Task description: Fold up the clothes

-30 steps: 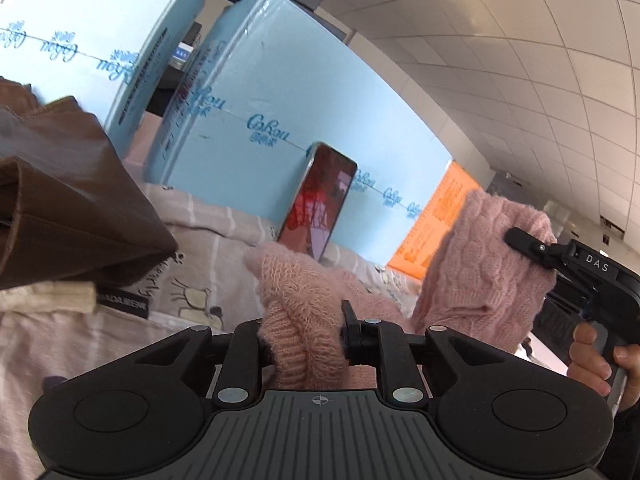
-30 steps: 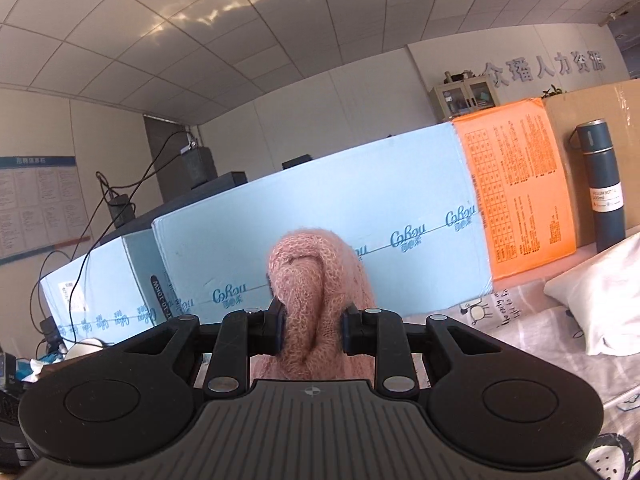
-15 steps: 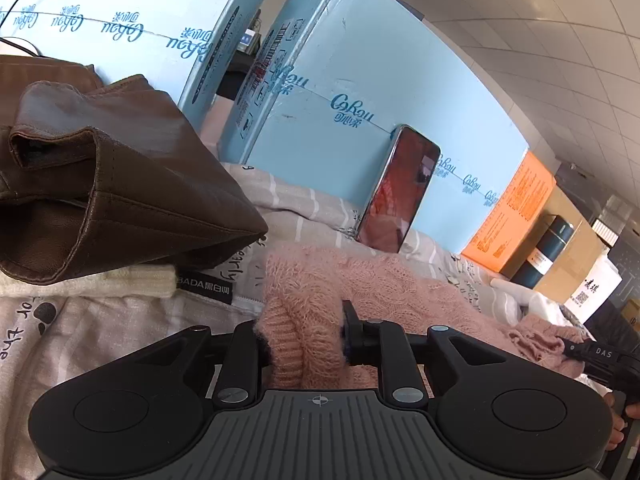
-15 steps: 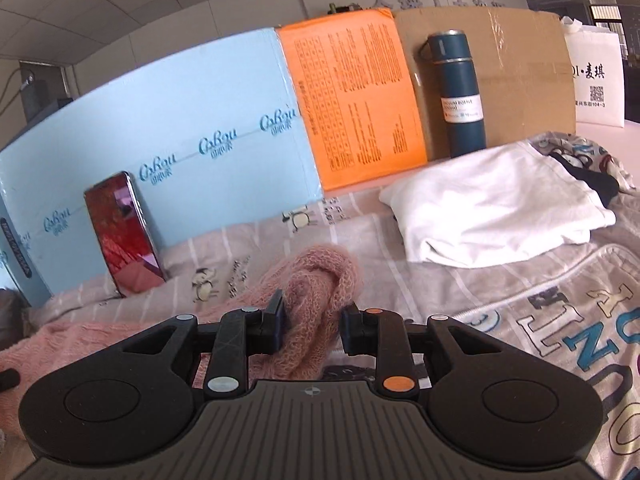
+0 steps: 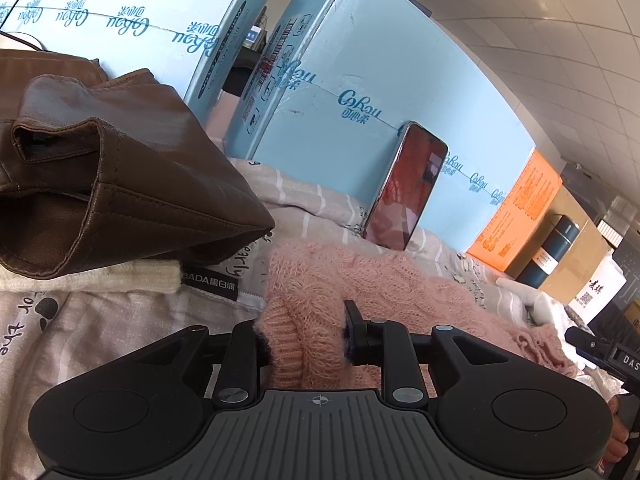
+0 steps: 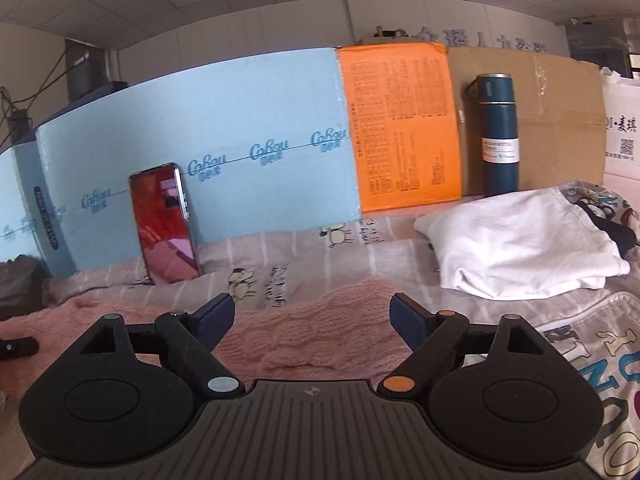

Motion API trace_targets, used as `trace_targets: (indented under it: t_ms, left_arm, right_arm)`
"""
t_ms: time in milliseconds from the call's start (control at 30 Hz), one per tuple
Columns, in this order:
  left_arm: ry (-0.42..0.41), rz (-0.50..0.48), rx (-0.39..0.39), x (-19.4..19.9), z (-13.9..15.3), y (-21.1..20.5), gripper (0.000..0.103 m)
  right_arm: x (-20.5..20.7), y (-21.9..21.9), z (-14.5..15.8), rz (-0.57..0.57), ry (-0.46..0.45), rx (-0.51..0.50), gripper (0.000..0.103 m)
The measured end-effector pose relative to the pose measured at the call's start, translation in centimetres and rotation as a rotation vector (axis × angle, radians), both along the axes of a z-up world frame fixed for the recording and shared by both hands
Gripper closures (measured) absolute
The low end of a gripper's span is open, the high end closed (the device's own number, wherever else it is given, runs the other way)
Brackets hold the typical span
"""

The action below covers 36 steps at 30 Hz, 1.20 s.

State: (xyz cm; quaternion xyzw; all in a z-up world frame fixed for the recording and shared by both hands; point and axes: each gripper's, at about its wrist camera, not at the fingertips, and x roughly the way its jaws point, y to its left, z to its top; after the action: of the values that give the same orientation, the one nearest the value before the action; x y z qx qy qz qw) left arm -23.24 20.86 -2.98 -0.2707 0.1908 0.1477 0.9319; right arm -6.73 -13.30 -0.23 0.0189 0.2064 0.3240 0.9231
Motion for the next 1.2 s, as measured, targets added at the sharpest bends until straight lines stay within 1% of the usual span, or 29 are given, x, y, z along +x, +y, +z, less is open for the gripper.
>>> trace_targets:
  t_ms: [33, 100, 133, 167, 233, 267, 333, 367, 433, 500, 533, 567, 600, 667, 767, 900, 933, 1033, 1133, 1167, 1200]
  left_arm:
    - [0.000, 0.000, 0.000, 0.0, 0.0, 0.0, 0.080]
    - [0.000, 0.000, 0.000, 0.0, 0.0, 0.0, 0.079]
    - [0.000, -0.001, 0.001, 0.0, 0.0, 0.0, 0.079]
    - [0.000, -0.002, 0.001, 0.0, 0.0, 0.0, 0.079]
    - [0.001, -0.003, 0.002, 0.0, 0.0, 0.0, 0.079]
    - [0.001, -0.004, 0.002, 0.0, 0.0, 0.0, 0.079]
    - [0.002, -0.006, 0.003, 0.1, 0.0, 0.0, 0.079]
    - [0.004, -0.005, 0.002, 0.1, 0.0, 0.0, 0.078]
    - [0.007, -0.006, -0.001, 0.2, -0.1, 0.0, 0.078]
    - [0.008, -0.005, -0.001, 0.2, -0.1, 0.0, 0.078]
    - [0.009, -0.005, 0.000, 0.2, -0.1, 0.0, 0.078]
    - [0.010, -0.004, 0.002, 0.2, -0.1, 0.0, 0.078]
    - [0.011, -0.004, 0.004, 0.3, -0.1, 0.0, 0.078]
    - [0.009, -0.006, 0.013, 0.3, -0.1, -0.1, 0.079]
    - [-0.003, 0.001, 0.030, 0.1, 0.1, -0.3, 0.081]
    - [-0.019, 0.087, 0.084, -0.6, 0.6, -0.4, 0.083]
    - [-0.018, 0.105, 0.094, -0.7, 0.7, -0.3, 0.083]
    - [0.002, 0.118, 0.109, -0.8, 0.9, -0.3, 0.083]
    - [0.045, 0.108, 0.162, -0.4, 1.1, -1.0, 0.082]
    - [0.059, 0.108, 0.187, -0.4, 1.3, -1.2, 0.080]
    - [0.072, 0.108, 0.211, -0.3, 1.4, -1.5, 0.076]
  right_arm:
    - [-0.3, 0.7, -0.1, 0.063, 0.017, -0.022, 0.014]
    - [-0.6, 2.1, -0.4, 0.164, 0.053, -0.068, 0.006]
    - [-0.6, 2.8, -0.6, 0.202, 0.073, -0.093, 0.006]
    - [-0.5, 3.3, -0.8, 0.206, 0.088, -0.115, 0.006]
    - [0.1, 4.5, -1.7, 0.179, 0.127, -0.174, 0.006]
    - [0.6, 4.8, -2.2, 0.163, 0.142, -0.187, 0.006]
    - [0.9, 5.0, -2.6, 0.147, 0.141, -0.190, 0.006]
    - [0.9, 4.8, -2.5, 0.140, 0.142, -0.181, 0.008]
    - [0.9, 4.5, -2.3, 0.125, 0.145, -0.165, 0.018]
    - [1.0, 3.8, -2.0, 0.079, 0.139, -0.151, 0.046]
    - [0.9, 3.5, -1.8, 0.051, 0.116, -0.159, 0.054]
    - [0.9, 3.3, -1.6, 0.023, 0.093, -0.167, 0.068]
    - [0.6, 3.3, -1.4, -0.004, 0.056, -0.181, 0.078]
    - [0.3, 2.6, -0.8, -0.052, -0.024, -0.180, 0.082]
    - [0.6, 1.2, 0.5, -0.121, -0.094, -0.132, 0.084]
    - [1.9, -1.6, 2.2, -0.236, -0.162, -0.054, 0.087]
    - [2.2, -2.3, 2.4, -0.257, -0.165, -0.039, 0.087]
    - [3.6, -4.6, 2.6, -0.335, -0.146, 0.000, 0.087]
    - [5.1, -7.0, 1.6, -0.400, -0.065, 0.011, 0.088]
    - [5.6, -7.7, 0.9, -0.414, -0.027, 0.008, 0.087]
    - [5.9, -8.2, 0.1, -0.425, 0.002, 0.000, 0.087]
